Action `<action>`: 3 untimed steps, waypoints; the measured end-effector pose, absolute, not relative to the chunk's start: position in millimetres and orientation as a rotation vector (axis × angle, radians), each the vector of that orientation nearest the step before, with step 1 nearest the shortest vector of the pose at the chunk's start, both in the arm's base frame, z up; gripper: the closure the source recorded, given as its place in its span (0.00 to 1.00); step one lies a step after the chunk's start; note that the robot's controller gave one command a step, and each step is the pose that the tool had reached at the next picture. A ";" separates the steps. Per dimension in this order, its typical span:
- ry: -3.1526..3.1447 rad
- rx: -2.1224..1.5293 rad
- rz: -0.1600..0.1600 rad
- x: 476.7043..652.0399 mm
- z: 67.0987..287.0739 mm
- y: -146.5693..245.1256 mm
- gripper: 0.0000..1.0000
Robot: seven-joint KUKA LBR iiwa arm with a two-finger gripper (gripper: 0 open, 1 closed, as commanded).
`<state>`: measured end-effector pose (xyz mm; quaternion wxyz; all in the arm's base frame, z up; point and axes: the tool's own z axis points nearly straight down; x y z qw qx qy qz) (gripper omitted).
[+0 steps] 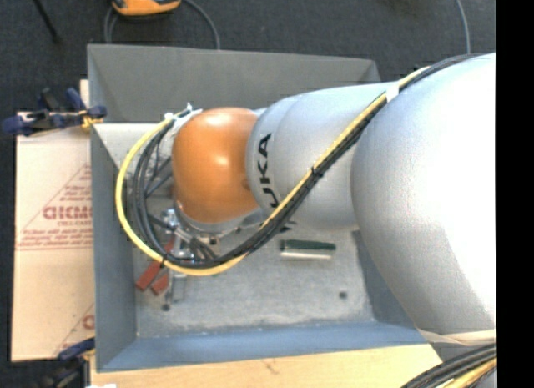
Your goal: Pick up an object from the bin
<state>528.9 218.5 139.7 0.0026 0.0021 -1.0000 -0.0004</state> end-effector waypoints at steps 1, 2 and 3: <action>-3.144 0.000 -0.004 531.1 144.4 217.7 0.00; -3.113 0.471 -0.002 578.0 123.5 191.5 0.00; -3.114 0.433 -0.002 583.1 130.4 171.5 0.00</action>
Offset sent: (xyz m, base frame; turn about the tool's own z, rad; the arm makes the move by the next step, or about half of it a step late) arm 0.0631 -0.0389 -0.0262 -0.3850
